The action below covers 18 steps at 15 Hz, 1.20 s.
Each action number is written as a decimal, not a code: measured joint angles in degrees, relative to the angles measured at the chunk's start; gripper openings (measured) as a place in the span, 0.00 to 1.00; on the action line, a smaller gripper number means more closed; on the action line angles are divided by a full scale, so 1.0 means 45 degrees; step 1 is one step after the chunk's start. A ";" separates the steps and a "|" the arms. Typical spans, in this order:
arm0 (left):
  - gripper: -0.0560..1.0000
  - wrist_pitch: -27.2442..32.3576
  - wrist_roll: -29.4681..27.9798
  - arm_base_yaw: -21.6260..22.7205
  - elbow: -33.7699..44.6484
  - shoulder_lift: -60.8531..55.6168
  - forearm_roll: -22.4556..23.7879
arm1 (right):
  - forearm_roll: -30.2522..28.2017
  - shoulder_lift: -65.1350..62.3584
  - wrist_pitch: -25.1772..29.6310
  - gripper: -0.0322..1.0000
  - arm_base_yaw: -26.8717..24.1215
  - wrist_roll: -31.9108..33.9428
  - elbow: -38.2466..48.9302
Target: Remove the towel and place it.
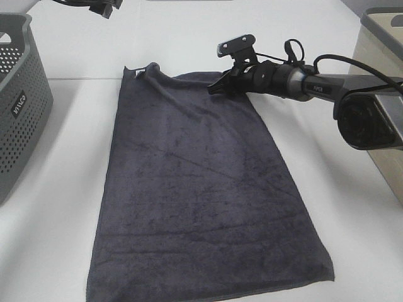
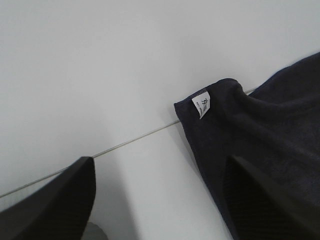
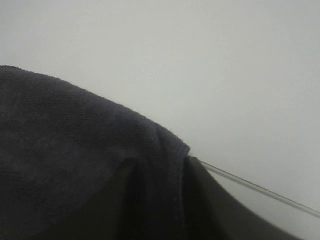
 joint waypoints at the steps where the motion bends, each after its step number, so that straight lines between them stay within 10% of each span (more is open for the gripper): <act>1: 0.69 0.0000 -0.0025 0.0000 0.0000 0.0000 0.0000 | 0.0000 0.0025 -0.0025 0.25 0.0000 0.0000 0.0000; 4: 0.69 0.0051 -0.0064 0.0000 0.0000 0.0000 0.0000 | -0.0025 0.0089 -0.0076 0.05 0.0000 0.0000 0.0000; 18: 0.69 0.0064 -0.0076 0.0000 0.0000 0.0000 0.0000 | 0.0382 0.0115 -0.0038 0.05 -0.0586 -0.0013 -0.0140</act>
